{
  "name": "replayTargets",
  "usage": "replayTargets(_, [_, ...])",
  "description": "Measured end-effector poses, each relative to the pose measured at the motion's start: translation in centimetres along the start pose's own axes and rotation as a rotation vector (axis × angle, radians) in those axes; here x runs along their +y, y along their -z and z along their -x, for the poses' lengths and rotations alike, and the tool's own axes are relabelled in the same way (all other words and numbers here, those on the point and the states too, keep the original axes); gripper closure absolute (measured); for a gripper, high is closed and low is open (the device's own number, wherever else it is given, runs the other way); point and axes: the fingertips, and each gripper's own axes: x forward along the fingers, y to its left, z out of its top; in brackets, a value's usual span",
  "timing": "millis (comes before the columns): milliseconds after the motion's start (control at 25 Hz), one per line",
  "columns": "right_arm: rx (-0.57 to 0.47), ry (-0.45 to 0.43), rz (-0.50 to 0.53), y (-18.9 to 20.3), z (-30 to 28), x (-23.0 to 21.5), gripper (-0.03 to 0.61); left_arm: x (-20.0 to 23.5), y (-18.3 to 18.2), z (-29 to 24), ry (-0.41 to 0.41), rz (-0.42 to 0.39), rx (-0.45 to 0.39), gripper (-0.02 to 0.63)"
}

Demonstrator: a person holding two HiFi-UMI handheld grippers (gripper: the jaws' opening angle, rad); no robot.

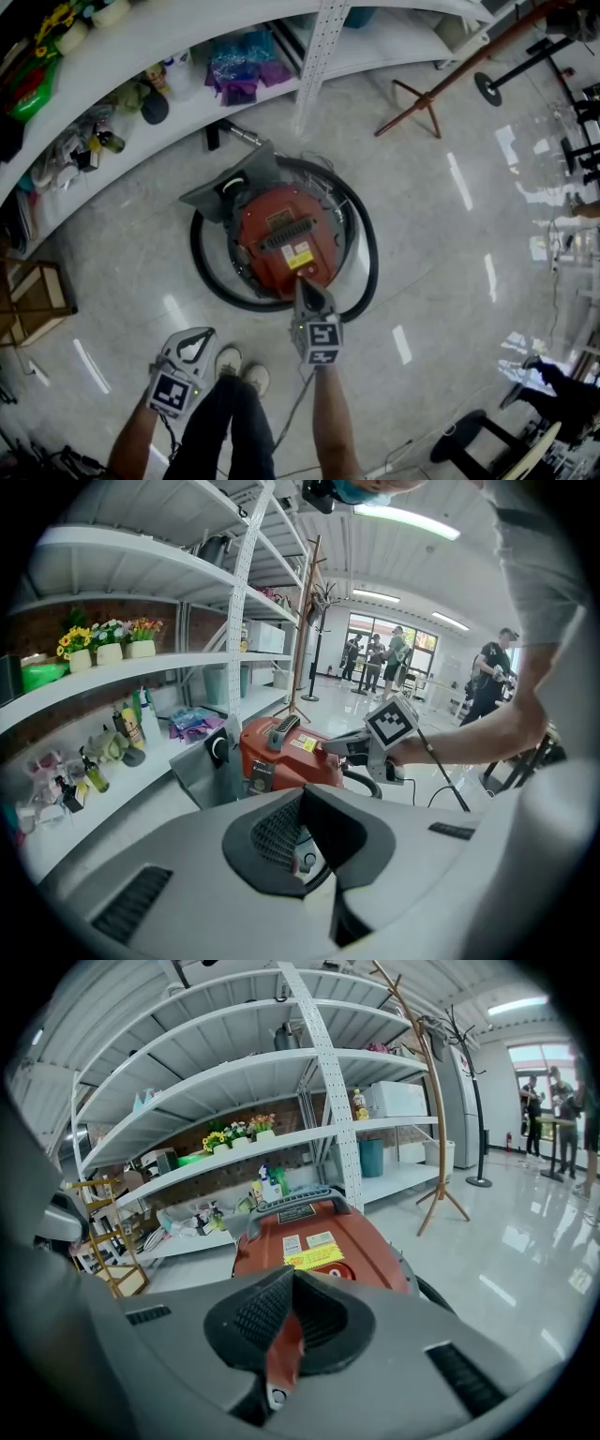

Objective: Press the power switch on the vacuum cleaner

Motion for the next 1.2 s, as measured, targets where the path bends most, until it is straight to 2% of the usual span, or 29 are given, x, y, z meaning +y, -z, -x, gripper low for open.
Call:
replayTargets(240, [0.006, -0.008, 0.003, 0.19, -0.24, 0.22, 0.568, -0.08, 0.38, 0.11, 0.001, -0.001, 0.007, 0.607])
replayTargets(440, [-0.007, 0.041, 0.095, 0.75, -0.46, 0.35, 0.566, 0.08, 0.55, 0.28, -0.008, 0.004, 0.002, 0.607])
replayTargets(560, [-0.009, 0.012, 0.031, 0.58, -0.40, 0.25, 0.566, 0.51, 0.81, 0.36, -0.018, 0.004, 0.004, 0.607])
replayTargets(1200, [-0.015, -0.005, -0.040, 0.52, -0.42, 0.24, 0.568, 0.26, 0.18, 0.58, -0.013, -0.006, 0.000, 0.607])
